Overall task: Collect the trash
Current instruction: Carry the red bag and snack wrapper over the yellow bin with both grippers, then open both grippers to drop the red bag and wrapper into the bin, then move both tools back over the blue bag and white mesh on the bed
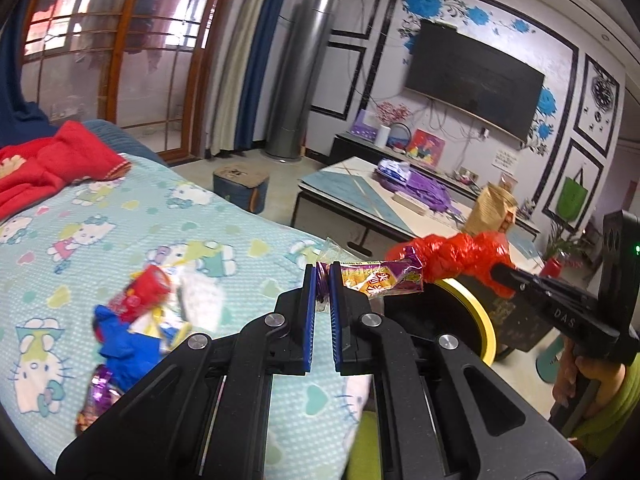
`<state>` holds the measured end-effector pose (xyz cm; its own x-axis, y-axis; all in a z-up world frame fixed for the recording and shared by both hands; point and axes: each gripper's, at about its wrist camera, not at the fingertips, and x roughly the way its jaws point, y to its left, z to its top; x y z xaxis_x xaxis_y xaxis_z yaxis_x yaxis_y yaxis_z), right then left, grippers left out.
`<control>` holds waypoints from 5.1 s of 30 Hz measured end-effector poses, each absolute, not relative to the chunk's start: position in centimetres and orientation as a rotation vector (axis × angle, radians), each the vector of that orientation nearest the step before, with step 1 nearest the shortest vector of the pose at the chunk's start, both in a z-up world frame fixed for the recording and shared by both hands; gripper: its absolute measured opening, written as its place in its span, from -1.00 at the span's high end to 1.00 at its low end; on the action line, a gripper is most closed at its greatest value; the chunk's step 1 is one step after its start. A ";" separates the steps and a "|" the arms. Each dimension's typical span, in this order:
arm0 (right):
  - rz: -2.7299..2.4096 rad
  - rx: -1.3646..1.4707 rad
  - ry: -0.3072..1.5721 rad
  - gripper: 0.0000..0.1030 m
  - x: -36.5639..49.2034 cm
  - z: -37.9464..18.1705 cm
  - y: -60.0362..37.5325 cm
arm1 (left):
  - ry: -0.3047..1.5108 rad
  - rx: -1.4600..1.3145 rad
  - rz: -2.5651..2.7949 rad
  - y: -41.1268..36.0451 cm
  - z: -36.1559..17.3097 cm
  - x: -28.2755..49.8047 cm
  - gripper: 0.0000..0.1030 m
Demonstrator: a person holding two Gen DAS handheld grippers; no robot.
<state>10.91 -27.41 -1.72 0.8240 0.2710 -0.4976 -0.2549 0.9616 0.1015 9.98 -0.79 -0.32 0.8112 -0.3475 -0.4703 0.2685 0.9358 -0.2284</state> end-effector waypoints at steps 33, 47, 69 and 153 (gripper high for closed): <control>0.000 0.166 0.559 0.86 10.8 -4.5 -37.7 | 0.598 0.087 -0.518 -15.0 -3.0 11.8 0.94; -0.031 0.220 0.604 0.86 12.1 -5.9 -39.5 | 0.694 0.164 -0.573 -19.4 -6.7 13.4 0.93; -0.033 0.257 0.667 0.43 13.2 -7.5 -40.1 | 0.782 0.182 -0.597 -21.8 -9.7 15.4 0.60; 0.562 -0.027 0.541 -0.62 10.3 -1.5 -14.5 | 0.527 -0.243 0.014 7.8 0.1 9.9 -0.79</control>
<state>10.27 -14.54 -1.45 0.7108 0.4997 -0.4950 -0.5139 0.8495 0.1197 9.93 7.79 0.14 0.8650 -0.0495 -0.4994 -0.0752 0.9711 -0.2265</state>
